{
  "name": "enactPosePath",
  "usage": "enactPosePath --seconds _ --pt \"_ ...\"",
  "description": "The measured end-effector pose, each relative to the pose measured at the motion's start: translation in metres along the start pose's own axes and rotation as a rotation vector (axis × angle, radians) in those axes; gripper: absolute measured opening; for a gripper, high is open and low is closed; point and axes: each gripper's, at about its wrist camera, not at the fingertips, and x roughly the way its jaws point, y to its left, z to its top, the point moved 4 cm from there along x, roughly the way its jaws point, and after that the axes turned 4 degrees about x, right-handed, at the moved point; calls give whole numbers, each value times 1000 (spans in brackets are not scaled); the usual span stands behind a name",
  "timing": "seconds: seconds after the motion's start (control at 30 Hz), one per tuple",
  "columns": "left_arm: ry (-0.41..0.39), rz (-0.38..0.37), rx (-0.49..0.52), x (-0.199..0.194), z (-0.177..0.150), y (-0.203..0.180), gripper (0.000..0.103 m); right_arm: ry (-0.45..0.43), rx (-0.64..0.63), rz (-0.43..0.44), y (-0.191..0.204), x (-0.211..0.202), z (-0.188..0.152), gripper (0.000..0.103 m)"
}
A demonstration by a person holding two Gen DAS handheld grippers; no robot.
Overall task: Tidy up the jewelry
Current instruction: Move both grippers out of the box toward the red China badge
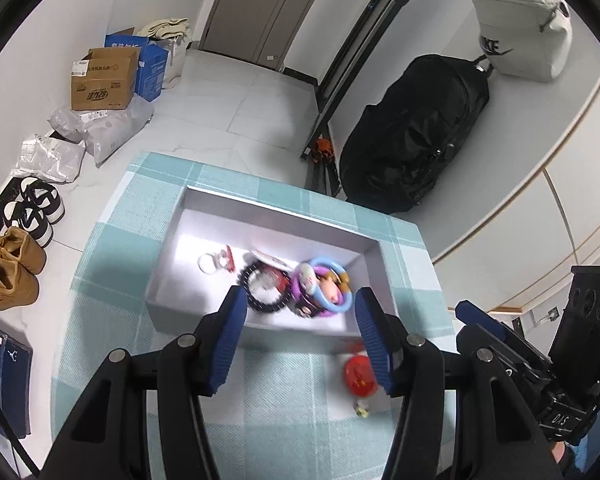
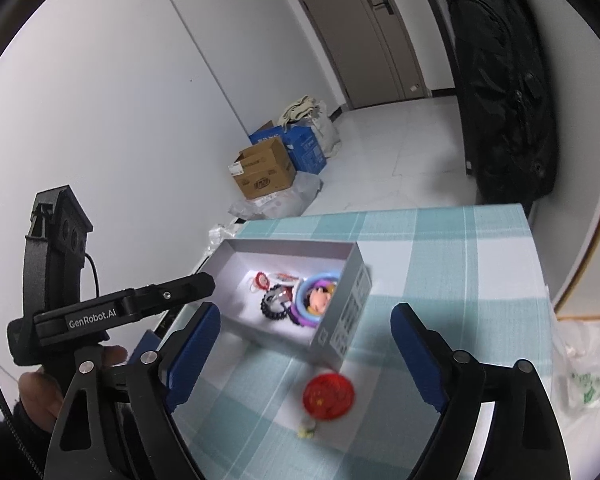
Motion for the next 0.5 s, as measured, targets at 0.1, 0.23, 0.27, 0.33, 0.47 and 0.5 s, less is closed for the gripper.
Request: enactPosePath --seconds 0.1,0.23,0.27,0.33,0.47,0.5 --pt "-19 -5 16 -6 -5 -7 61 -3 16 -9 -3 -9 -7 91" --pt "-27 -7 47 -8 -16 -22 62 -2 37 -38 -9 -18 -16 92" --pt "-22 -7 54 -7 -19 -24 62 -1 42 -48 -11 -20 -17 92" --pt "4 6 76 -2 -30 -32 62 1 54 -62 -16 -23 -20 93" --pt "72 52 157 11 -54 -51 62 3 112 -25 -28 -28 -24 95" --pt "86 57 184 15 -59 -57 62 0 133 -19 -32 -30 -24 96"
